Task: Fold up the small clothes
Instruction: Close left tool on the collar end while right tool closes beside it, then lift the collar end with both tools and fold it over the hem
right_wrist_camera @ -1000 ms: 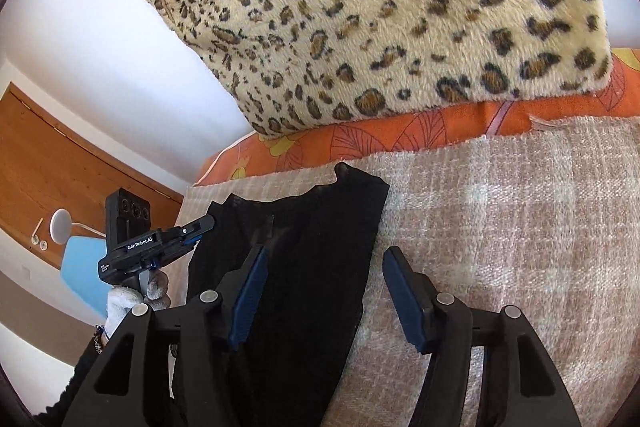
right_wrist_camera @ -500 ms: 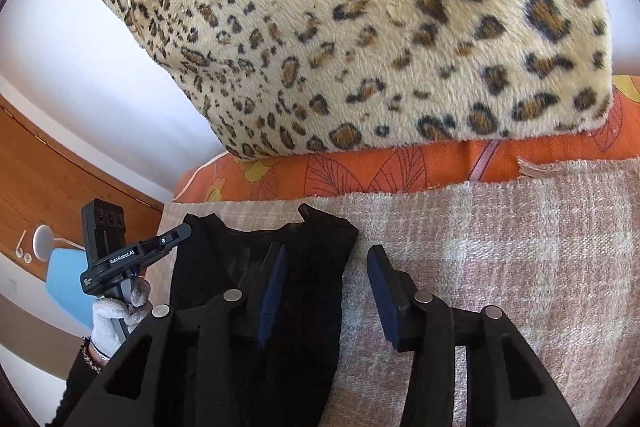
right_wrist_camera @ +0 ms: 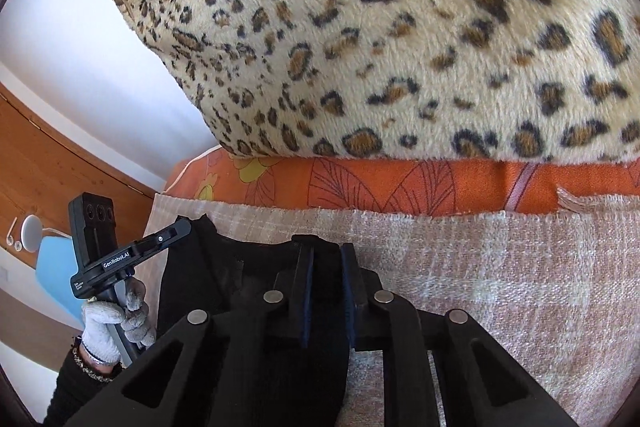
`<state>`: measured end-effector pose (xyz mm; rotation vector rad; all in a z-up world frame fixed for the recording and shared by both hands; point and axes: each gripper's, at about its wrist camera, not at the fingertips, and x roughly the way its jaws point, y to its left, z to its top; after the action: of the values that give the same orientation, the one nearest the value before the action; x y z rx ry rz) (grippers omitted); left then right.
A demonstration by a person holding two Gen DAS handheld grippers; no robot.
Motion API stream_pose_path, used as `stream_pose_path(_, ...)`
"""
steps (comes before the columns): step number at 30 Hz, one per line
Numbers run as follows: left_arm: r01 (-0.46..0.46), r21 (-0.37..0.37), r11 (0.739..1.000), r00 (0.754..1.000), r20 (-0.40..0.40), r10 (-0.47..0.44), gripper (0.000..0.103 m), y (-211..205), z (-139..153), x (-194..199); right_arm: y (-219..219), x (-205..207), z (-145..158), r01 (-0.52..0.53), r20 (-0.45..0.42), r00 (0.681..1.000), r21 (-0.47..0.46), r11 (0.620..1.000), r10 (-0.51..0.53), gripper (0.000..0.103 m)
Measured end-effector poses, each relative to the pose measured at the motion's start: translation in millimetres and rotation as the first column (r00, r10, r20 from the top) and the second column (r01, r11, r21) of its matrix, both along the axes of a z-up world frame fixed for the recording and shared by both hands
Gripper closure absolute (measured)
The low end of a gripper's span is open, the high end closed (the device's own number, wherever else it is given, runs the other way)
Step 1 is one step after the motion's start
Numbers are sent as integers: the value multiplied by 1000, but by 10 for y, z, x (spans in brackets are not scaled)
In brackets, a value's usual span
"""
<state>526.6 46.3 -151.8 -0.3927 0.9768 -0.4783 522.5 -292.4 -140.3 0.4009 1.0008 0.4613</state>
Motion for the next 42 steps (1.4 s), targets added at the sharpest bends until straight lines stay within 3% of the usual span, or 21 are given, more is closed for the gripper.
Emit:
stream_pose_path(13, 49, -68, 996, 996, 72, -44, 100, -61, 419, -237, 35, -263, 501, -33, 100, 994, 15, 999, 32, 98)
stream_pose_path(20, 81, -52, 995, 991, 108, -75, 100, -153, 725, -550, 225, -523, 783, -57, 137, 989, -11, 998, 58, 98)
stream_pose_path(32, 83, -74, 994, 987, 147, -71, 100, -113, 1138, -1379, 275, -1443, 1110, -82, 180, 980, -5, 997, 81, 98)
stream_pose_path(42, 111, -72, 991, 983, 153, -99, 100, -149, 1217, -2308, 391, -2310, 1081, -105, 182, 977, -19, 994, 107, 98)
